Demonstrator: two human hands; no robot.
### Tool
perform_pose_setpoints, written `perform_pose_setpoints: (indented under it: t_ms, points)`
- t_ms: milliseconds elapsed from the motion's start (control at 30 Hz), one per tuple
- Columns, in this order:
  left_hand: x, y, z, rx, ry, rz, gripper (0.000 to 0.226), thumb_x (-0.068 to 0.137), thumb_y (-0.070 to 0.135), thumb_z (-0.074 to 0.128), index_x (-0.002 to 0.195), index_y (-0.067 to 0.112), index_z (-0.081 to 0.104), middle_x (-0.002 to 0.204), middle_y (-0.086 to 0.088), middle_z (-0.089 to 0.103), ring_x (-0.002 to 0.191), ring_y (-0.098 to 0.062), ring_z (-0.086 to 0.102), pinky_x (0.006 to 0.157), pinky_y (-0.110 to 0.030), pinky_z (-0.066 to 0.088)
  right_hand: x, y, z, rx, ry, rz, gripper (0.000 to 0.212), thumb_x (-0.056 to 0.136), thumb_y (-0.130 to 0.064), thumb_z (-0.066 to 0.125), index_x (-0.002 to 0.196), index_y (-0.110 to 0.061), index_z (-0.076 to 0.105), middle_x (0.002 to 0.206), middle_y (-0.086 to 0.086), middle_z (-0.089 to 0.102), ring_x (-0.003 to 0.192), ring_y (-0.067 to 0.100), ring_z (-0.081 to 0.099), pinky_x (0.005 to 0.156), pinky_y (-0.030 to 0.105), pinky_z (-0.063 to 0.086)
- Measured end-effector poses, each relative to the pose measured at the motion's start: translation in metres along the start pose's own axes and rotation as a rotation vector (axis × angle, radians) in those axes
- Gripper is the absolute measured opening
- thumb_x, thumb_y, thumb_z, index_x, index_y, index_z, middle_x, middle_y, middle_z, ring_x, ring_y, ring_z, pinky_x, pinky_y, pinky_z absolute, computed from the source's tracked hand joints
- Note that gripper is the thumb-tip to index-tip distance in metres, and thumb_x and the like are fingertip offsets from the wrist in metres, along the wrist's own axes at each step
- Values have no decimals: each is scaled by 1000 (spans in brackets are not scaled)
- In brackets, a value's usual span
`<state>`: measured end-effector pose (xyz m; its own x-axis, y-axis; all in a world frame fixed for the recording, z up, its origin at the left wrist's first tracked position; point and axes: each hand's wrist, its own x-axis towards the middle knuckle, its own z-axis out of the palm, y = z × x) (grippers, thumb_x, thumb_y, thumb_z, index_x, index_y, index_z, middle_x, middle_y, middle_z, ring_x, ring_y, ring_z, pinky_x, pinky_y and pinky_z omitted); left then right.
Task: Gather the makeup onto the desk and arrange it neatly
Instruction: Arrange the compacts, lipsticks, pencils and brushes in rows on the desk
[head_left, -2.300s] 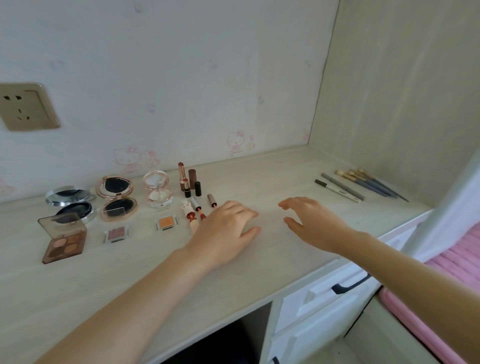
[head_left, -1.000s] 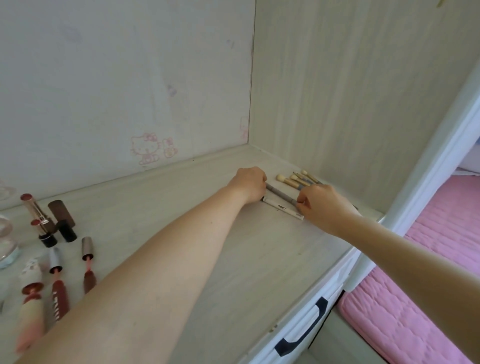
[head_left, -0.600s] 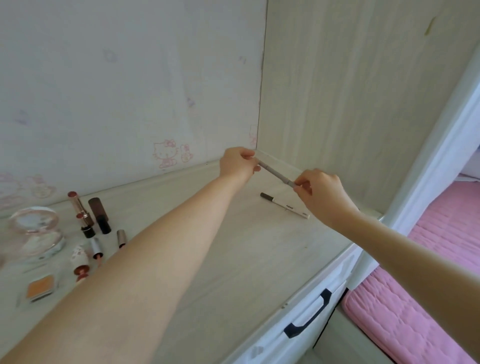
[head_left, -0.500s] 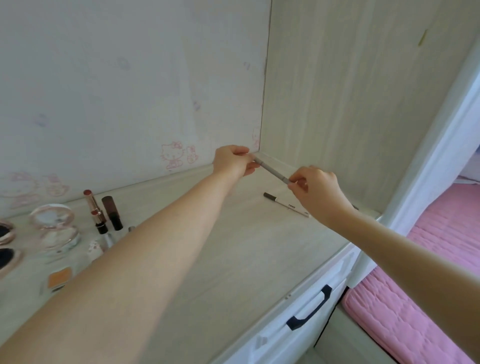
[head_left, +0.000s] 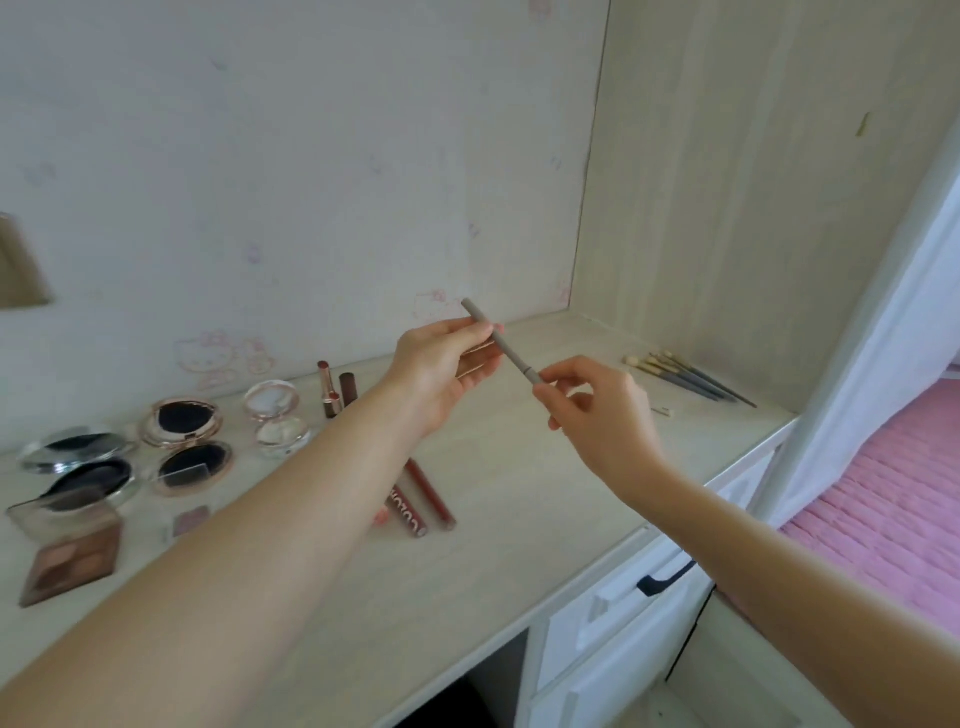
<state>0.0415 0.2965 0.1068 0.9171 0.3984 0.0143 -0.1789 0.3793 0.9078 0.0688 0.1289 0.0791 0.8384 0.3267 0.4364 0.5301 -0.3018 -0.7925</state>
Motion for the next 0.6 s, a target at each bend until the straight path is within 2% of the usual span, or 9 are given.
perform_pose_setpoints:
  t_ms: [100,167,267,333,400,500,600]
  points:
    - [-25,-2,-21,73,-76,-2,9,91,3,59,96,1,66,92,-10,74,81,-21,71,75,-30,59,-18,-12,20,113,-21,31,12,86,-22,69,81,-32,65,73,-7,66,55,4,63,52,23,51]
    - [-38,-2,-35,74,-79,3,9,92,4,58,92,3,67,92,-11,74,81,-20,71,74,-29,59,-29,-17,34,211,-47,62,14,86,-18,69,82,-31,66,70,-10,66,55,7,64,54,28,53]
    - [-55,1,-55,62,-45,32,9,91,4,59,89,4,68,91,-13,73,82,-21,71,70,-27,57,-43,-21,55,357,-101,141,18,86,-7,66,88,-25,68,74,-7,68,62,11,68,56,22,54]
    - [-64,4,-68,76,2,56,9,91,4,59,90,4,68,89,-13,73,83,-23,72,67,-26,56,-52,-24,69,427,-144,196,21,87,-1,63,90,-22,68,82,-2,69,70,13,71,60,23,56]
    - [-73,6,-80,70,50,70,8,91,4,58,92,2,66,86,-11,72,84,-24,72,68,-29,58,-61,-26,81,459,-169,234,20,86,-1,64,89,-21,68,83,-1,71,73,15,72,62,27,59]
    - [-85,8,-95,58,88,78,8,91,4,58,95,1,64,85,-11,68,83,-25,70,76,-38,60,-71,-31,97,484,-205,266,16,84,-3,67,85,-18,70,79,0,73,71,18,72,62,27,58]
    - [-97,9,-108,102,102,101,8,92,6,59,95,3,66,84,-9,67,78,-21,69,68,-34,59,-81,-37,111,556,-273,288,11,84,0,67,86,-11,70,80,6,73,72,21,72,66,27,58]
